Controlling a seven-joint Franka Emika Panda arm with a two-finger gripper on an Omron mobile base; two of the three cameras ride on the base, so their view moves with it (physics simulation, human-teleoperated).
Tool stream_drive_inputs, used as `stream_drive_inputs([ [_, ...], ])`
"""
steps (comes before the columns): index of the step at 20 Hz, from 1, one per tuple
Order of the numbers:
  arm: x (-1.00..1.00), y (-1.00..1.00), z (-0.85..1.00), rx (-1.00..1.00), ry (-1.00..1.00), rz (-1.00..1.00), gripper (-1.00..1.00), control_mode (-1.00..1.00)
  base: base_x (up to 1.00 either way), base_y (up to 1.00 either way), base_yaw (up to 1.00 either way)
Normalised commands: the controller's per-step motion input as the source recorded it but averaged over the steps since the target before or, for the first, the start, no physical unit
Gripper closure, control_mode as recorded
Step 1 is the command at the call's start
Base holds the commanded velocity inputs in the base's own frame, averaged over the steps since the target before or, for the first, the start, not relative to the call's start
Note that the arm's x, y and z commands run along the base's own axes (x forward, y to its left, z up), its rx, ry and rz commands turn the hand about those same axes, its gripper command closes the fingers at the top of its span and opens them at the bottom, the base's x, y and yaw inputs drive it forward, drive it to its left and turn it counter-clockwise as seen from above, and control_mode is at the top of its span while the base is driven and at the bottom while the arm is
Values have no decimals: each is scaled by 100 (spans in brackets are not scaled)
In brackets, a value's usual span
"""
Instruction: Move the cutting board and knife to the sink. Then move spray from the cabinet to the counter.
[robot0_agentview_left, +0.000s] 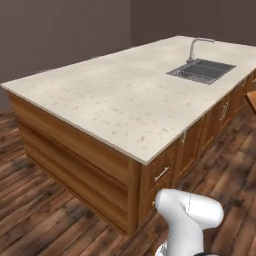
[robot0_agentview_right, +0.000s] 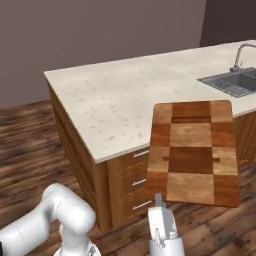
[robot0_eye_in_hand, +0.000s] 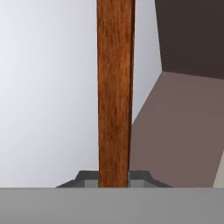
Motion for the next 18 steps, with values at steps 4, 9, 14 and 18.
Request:
stream_drive_inputs([
  [4, 0, 0, 0, 0, 0, 0, 100, 100, 1, -100, 35],
  [9, 0, 0, 0, 0, 0, 0, 100, 100, 9, -100, 36],
  [14, 0, 0, 0, 0, 0, 0, 100, 100, 13, -100, 36],
  [18, 0, 0, 0, 0, 0, 0, 100, 100, 13, -100, 35],
])
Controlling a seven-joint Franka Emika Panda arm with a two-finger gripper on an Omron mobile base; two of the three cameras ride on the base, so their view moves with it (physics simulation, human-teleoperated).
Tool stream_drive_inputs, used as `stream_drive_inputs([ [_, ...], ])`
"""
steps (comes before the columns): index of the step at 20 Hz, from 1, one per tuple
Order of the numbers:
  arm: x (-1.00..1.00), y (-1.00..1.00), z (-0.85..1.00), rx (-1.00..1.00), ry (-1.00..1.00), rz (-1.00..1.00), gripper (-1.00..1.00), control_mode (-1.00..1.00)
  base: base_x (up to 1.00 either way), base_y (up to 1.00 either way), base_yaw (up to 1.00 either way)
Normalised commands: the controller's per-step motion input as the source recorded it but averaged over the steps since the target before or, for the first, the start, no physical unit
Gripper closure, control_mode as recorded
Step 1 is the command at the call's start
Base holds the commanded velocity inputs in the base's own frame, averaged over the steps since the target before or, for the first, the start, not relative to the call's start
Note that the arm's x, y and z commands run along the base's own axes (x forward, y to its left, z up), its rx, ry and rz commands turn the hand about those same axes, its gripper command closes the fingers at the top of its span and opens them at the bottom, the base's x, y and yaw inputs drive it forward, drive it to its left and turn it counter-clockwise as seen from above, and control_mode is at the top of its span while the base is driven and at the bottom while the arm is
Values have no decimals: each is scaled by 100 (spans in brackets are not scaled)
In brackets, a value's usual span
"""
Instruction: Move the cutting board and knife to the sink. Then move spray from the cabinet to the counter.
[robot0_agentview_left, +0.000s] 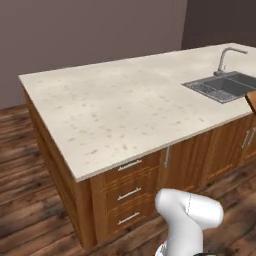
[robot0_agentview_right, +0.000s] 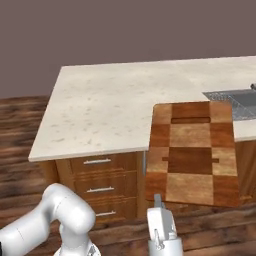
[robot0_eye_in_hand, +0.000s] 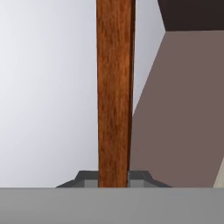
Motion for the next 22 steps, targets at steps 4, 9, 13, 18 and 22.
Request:
stream_drive_inputs([
  [4, 0, 0, 0, 0, 0, 0, 100, 100, 12, -100, 35],
  [9, 0, 0, 0, 0, 0, 0, 100, 100, 8, -100, 34],
  [13, 0, 0, 0, 0, 0, 0, 100, 100, 4, -100, 33],
  [18, 0, 0, 0, 0, 0, 0, 100, 100, 1, -100, 31],
  [22, 0, 0, 0, 0, 0, 0, 100, 100, 0, -100, 30],
])
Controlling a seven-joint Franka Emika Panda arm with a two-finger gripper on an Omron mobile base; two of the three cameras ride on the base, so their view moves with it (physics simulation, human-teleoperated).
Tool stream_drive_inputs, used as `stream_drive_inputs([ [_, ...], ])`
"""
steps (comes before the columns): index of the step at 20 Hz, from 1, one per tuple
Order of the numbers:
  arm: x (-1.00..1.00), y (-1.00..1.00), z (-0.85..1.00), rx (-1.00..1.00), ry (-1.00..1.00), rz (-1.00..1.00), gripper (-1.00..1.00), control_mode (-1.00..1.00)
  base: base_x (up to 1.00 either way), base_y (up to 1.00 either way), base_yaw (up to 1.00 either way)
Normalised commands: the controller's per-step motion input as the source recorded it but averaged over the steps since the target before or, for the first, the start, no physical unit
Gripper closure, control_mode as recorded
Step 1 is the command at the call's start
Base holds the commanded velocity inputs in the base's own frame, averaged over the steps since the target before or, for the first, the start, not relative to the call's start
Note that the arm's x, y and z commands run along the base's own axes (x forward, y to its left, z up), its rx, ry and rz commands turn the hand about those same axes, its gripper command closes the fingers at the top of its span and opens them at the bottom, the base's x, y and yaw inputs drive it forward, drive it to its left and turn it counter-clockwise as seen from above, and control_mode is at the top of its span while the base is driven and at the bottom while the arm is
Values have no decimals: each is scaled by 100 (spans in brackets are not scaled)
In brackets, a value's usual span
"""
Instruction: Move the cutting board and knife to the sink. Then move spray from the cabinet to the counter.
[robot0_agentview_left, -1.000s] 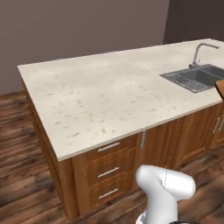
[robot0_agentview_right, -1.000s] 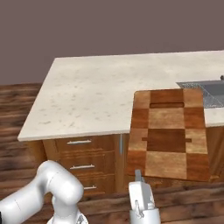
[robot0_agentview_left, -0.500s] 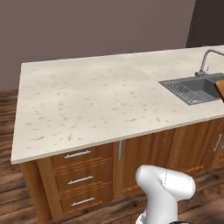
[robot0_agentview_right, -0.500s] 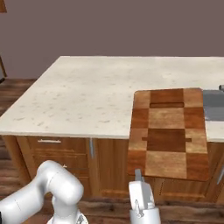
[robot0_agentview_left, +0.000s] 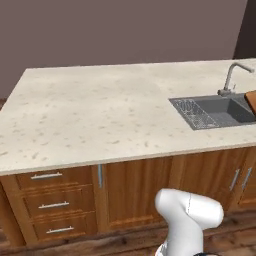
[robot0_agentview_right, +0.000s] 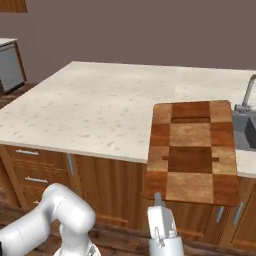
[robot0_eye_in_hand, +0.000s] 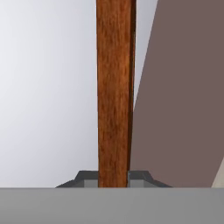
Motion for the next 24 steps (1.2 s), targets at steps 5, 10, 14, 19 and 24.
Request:
stream_drive_inputs([
  [5, 0, 0, 0, 0, 0, 0, 100, 100, 0, -100, 29],
  [10, 0, 0, 0, 0, 0, 0, 100, 100, 0, -100, 28],
  [14, 0, 0, 0, 0, 0, 0, 100, 100, 7, -100, 26],
  [19, 0, 0, 0, 0, 0, 0, 100, 100, 50, -100, 17],
  [24, 0, 0, 0, 0, 0, 0, 100, 100, 59, -99, 11],
])
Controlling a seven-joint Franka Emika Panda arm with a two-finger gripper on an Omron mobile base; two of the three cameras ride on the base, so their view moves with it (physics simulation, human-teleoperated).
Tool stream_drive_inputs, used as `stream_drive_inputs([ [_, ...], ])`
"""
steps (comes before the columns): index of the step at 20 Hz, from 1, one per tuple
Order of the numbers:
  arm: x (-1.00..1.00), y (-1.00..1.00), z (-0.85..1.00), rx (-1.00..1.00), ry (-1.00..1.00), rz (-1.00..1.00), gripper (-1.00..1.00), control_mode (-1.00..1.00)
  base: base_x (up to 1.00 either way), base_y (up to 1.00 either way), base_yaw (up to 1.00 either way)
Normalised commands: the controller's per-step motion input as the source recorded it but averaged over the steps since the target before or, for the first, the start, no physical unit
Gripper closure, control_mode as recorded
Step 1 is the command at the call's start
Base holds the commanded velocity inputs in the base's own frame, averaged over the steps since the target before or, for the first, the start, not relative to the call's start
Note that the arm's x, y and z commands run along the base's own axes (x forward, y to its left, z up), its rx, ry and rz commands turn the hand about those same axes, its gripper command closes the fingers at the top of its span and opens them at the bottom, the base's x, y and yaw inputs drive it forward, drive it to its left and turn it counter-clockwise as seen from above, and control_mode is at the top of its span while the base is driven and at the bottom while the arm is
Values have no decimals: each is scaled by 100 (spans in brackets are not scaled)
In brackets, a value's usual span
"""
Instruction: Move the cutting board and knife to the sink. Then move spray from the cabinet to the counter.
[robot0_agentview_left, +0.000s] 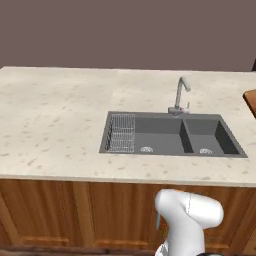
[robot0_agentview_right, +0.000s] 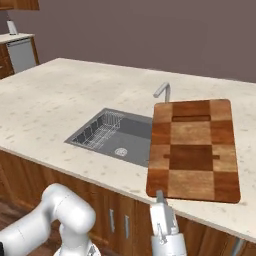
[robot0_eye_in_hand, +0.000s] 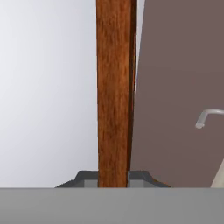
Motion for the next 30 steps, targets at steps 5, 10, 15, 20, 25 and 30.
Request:
stream_drive_inputs([
  [5, 0, 0, 0, 0, 0, 0, 100, 100, 46, -94, 9],
  [10, 23, -12, -4, 1, 0, 0, 100, -100, 6, -12, 1],
  [15, 23, 5, -13, -13, 10, 7, 100, -100, 0, 0, 0],
  [20, 0, 39, -16, -31, 7, 28, 100, -100, 0, 0, 0],
  [25, 1, 50, -3, -34, 13, 32, 100, -100, 0, 0, 0],
  [30, 23, 3, 0, -26, 37, 5, 100, -100, 0, 0, 0],
])
